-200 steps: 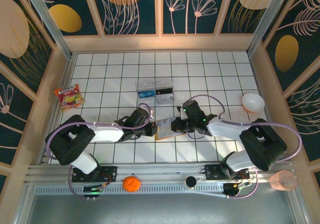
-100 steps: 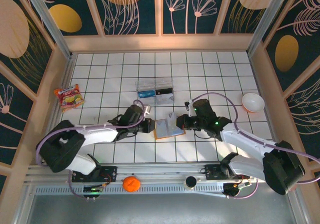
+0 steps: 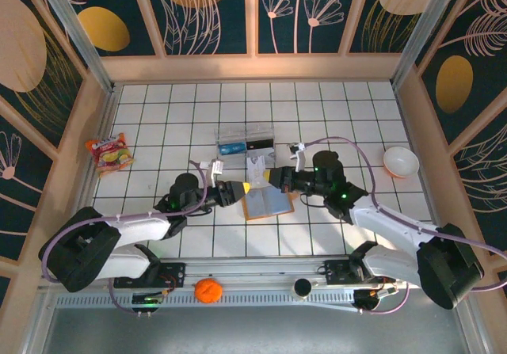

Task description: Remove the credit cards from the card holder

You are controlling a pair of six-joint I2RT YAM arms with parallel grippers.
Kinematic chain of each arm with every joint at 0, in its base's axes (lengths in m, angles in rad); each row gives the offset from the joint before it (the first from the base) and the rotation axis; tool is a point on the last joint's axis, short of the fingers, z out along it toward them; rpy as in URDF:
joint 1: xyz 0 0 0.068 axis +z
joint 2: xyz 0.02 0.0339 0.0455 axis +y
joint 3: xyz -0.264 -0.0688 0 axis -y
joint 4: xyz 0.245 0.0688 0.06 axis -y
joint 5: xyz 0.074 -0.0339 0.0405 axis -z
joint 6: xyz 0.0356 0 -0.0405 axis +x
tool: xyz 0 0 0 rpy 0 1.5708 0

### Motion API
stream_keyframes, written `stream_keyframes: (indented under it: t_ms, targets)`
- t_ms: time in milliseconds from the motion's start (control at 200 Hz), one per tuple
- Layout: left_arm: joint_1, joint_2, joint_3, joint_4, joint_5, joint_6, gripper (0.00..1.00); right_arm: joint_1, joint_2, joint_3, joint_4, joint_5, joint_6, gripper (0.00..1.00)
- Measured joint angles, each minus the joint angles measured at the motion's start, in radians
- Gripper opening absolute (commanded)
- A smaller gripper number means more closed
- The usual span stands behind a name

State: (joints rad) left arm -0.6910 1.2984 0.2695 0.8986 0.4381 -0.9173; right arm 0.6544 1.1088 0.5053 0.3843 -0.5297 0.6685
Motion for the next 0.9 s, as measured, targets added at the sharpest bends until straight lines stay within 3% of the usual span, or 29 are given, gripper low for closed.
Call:
stream_keyframes:
  t_ms: [190,330,525,616,786,901]
  targets:
    - [0.011,-0.007,-0.025,0.060,-0.003,-0.042,0.44,0.020,0.039,0.000,0.093,-0.007,0.018,0.00]
    - [0.010,-0.013,-0.028,0.095,0.001,-0.057,0.36,0.061,0.079,0.003,0.135,-0.017,0.019,0.00]
    - [0.013,-0.086,-0.028,0.098,0.000,-0.054,0.38,0.092,0.098,0.003,0.129,-0.018,0.021,0.00]
    - [0.013,-0.134,-0.028,0.066,-0.004,-0.047,0.28,0.092,0.091,0.003,0.127,-0.018,0.021,0.00]
    - [0.017,-0.164,-0.028,0.055,-0.004,-0.038,0.26,0.092,0.091,0.003,0.141,-0.021,0.026,0.00]
    - [0.022,-0.156,-0.028,0.056,-0.003,-0.039,0.10,0.092,0.108,0.003,0.152,-0.021,0.034,0.00]
